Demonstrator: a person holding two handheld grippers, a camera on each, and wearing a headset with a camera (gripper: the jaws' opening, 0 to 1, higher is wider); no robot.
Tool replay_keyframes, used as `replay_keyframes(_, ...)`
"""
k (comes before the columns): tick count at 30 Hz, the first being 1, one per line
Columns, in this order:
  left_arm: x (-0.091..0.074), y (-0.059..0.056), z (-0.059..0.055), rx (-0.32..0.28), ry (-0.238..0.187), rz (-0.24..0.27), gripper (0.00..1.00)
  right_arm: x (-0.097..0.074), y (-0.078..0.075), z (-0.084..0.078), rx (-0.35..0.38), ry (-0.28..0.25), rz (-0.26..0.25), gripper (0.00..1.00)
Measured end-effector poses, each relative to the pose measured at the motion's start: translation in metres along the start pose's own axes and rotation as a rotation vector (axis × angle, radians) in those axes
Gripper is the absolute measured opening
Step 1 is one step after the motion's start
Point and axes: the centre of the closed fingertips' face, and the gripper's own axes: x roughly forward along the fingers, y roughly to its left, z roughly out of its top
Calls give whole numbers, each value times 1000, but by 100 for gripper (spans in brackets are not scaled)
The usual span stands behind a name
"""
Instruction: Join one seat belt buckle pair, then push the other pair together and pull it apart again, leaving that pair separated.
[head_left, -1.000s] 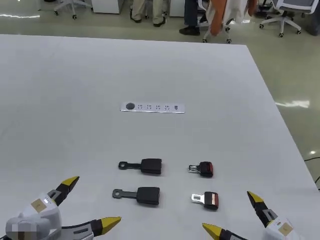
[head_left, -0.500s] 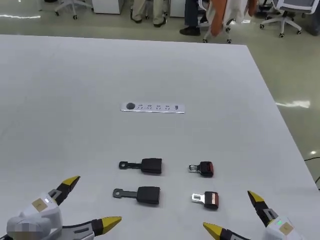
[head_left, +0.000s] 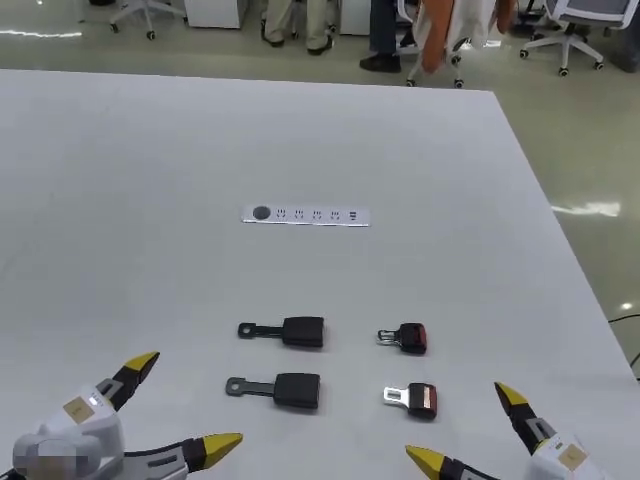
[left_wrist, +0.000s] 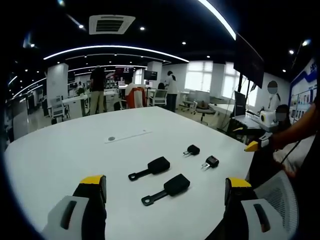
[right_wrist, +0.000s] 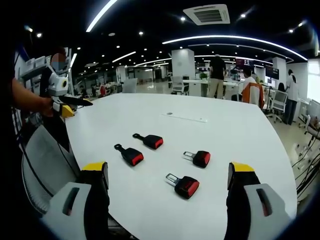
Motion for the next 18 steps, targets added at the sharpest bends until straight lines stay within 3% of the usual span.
replay_keyframes(9, 1, 3, -1, 2, 1, -3, 100, 0, 3, 5, 0, 1, 0, 99)
replay_keyframes(13, 1, -5, 6, 3, 3, -4, 100, 0, 1, 2, 1, 4, 1, 99)
replay_keyframes(18, 1, -8, 10, 4, 5, -5, 100, 1, -3, -2, 1, 7, 0, 99)
